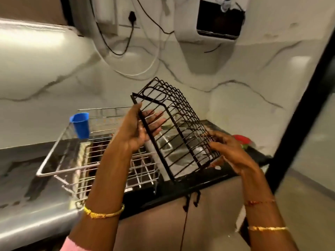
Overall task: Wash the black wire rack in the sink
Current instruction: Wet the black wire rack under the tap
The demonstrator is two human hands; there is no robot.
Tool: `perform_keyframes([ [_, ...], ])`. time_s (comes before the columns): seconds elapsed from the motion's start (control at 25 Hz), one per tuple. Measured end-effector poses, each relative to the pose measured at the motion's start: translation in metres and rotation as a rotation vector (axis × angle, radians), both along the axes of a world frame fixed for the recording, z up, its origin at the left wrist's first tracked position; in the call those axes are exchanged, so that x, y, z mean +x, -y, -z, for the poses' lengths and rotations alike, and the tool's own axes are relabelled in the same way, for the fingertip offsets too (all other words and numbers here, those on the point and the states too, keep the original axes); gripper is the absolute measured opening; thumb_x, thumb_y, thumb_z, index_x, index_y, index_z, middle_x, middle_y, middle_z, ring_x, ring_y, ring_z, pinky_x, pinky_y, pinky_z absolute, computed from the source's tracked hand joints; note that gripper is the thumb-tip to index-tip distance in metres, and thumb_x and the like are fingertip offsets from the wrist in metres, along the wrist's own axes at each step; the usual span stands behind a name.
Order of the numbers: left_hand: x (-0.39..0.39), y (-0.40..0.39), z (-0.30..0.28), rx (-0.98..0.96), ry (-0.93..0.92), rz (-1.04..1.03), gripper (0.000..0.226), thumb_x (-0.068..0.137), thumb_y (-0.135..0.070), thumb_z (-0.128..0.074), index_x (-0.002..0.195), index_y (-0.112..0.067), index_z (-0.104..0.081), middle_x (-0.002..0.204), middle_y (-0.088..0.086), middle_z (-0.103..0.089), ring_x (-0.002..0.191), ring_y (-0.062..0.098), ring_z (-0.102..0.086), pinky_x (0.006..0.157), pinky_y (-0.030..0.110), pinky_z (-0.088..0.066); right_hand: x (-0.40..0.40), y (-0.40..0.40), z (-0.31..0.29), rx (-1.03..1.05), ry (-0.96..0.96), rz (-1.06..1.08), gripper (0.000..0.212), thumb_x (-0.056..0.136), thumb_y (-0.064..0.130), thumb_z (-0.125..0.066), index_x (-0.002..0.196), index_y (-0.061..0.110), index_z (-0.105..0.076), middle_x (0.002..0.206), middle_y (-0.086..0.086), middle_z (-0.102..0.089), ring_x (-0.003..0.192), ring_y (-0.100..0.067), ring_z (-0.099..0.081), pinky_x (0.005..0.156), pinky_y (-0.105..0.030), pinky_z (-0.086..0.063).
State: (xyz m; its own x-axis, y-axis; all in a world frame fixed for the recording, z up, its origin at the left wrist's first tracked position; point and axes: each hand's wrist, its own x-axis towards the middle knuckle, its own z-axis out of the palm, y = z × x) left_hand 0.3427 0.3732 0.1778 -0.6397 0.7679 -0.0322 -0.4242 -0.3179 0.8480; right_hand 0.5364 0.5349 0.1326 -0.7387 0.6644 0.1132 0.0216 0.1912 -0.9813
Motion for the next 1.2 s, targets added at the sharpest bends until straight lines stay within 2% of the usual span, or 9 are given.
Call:
perform_keyframes([
  [0.08, 0.012, -0.047, 0.007, -0.013, 0.016, 0.077, 0.037, 0.098, -0.043, -0.038, 0.088, -0.013, -0.056, 0.078, 0.008, -0.074, 0.069, 0.022, -0.073, 0.073, 0.032, -0.054, 0.012, -0.043, 0.018, -0.094, -0.075, 0.044, 0.029, 0.089, -0.004, -0.048, 0.104, 0.017, -0.061, 0.097, 0.003, -0.062, 0.085, -0.014, -0.061, 0.058, -0.029, -0.058],
  [0.24, 0.017, -0.139, 0.030, -0.037, 0.085, 0.206, 0.056, 0.095, -0.056, -0.033, 0.099, -0.008, -0.061, 0.097, 0.016, -0.073, 0.097, 0.032, -0.067, 0.091, 0.040, -0.049, 0.014, -0.132, 0.057, -0.273, -0.134, 0.084, 0.039, 0.088, -0.015, -0.031, 0.105, 0.006, -0.059, 0.075, 0.003, -0.067, 0.063, -0.005, -0.065, 0.053, -0.025, -0.057],
  [0.36, 0.003, -0.209, 0.046, -0.062, 0.116, 0.266, 0.072, 0.090, -0.068, -0.027, 0.110, -0.007, -0.061, 0.110, 0.019, -0.068, 0.106, 0.034, -0.063, 0.091, 0.044, -0.048, 0.002, -0.196, 0.083, -0.343, -0.139, 0.107, 0.042, 0.087, -0.017, -0.029, 0.101, 0.010, -0.059, 0.084, -0.003, -0.061, 0.066, -0.009, -0.064, 0.058, -0.030, -0.058],
  [0.52, -0.036, -0.300, 0.049, -0.090, 0.126, 0.229, 0.070, 0.090, -0.070, -0.024, 0.114, -0.015, -0.060, 0.108, 0.018, -0.069, 0.102, 0.033, -0.064, 0.086, 0.047, -0.048, -0.028, -0.287, 0.104, -0.335, -0.044, 0.155, 0.043, 0.090, -0.016, -0.028, 0.104, 0.010, -0.060, 0.091, 0.000, -0.066, 0.072, -0.006, -0.066, 0.053, -0.019, -0.052],
  [0.64, -0.062, -0.341, 0.053, -0.157, 0.152, 0.251, 0.063, 0.093, -0.064, -0.027, 0.105, -0.014, -0.063, 0.095, 0.011, -0.074, 0.100, 0.031, -0.064, 0.089, 0.048, -0.046, -0.053, -0.337, 0.125, -0.228, 0.071, 0.139, 0.049, 0.090, -0.014, -0.030, 0.123, 0.013, -0.055, 0.124, -0.001, -0.059, 0.105, -0.011, -0.057, 0.079, -0.027, -0.052],
  [0.8, -0.095, -0.368, 0.062, -0.237, 0.250, 0.377, 0.053, 0.094, -0.043, -0.041, 0.132, -0.007, -0.051, 0.121, 0.020, -0.064, 0.110, 0.037, -0.063, 0.085, 0.054, -0.054, -0.095, -0.382, 0.149, -0.100, 0.190, 0.018, 0.042, 0.093, -0.002, -0.044, 0.131, 0.016, -0.049, 0.118, 0.009, -0.056, 0.107, -0.006, -0.055, 0.086, -0.028, -0.052],
  [0.96, -0.126, -0.379, 0.088, -0.278, 0.339, 0.317, 0.047, 0.094, -0.027, -0.044, 0.138, -0.011, -0.049, 0.123, 0.022, -0.062, 0.110, 0.040, -0.062, 0.084, 0.059, -0.051, -0.146, -0.416, 0.188, 0.033, 0.278, -0.135, 0.054, 0.086, -0.006, -0.055, 0.133, 0.017, -0.045, 0.126, 0.004, -0.055, 0.114, -0.012, -0.054, 0.089, -0.023, -0.050],
  [1.08, -0.134, -0.384, 0.112, -0.285, 0.393, 0.234, 0.041, 0.095, -0.032, -0.041, 0.128, -0.011, -0.055, 0.116, 0.016, -0.068, 0.098, 0.031, -0.069, 0.079, 0.052, -0.056, -0.185, -0.434, 0.225, 0.066, 0.278, -0.265, 0.059, 0.079, -0.009, -0.065, 0.128, 0.020, -0.047, 0.125, 0.001, -0.055, 0.117, -0.021, -0.054, 0.095, -0.032, -0.049],
  [1.2, -0.137, -0.396, 0.127, -0.332, 0.418, 0.089, 0.034, 0.096, -0.036, -0.042, 0.106, -0.009, -0.060, 0.096, 0.013, -0.073, 0.081, 0.025, -0.073, 0.065, 0.041, -0.060, -0.217, -0.448, 0.259, 0.029, 0.305, -0.334, 0.061, 0.078, -0.018, -0.059, 0.132, 0.008, -0.045, 0.127, -0.002, -0.051, 0.119, -0.023, -0.050, 0.088, -0.018, -0.049],
])
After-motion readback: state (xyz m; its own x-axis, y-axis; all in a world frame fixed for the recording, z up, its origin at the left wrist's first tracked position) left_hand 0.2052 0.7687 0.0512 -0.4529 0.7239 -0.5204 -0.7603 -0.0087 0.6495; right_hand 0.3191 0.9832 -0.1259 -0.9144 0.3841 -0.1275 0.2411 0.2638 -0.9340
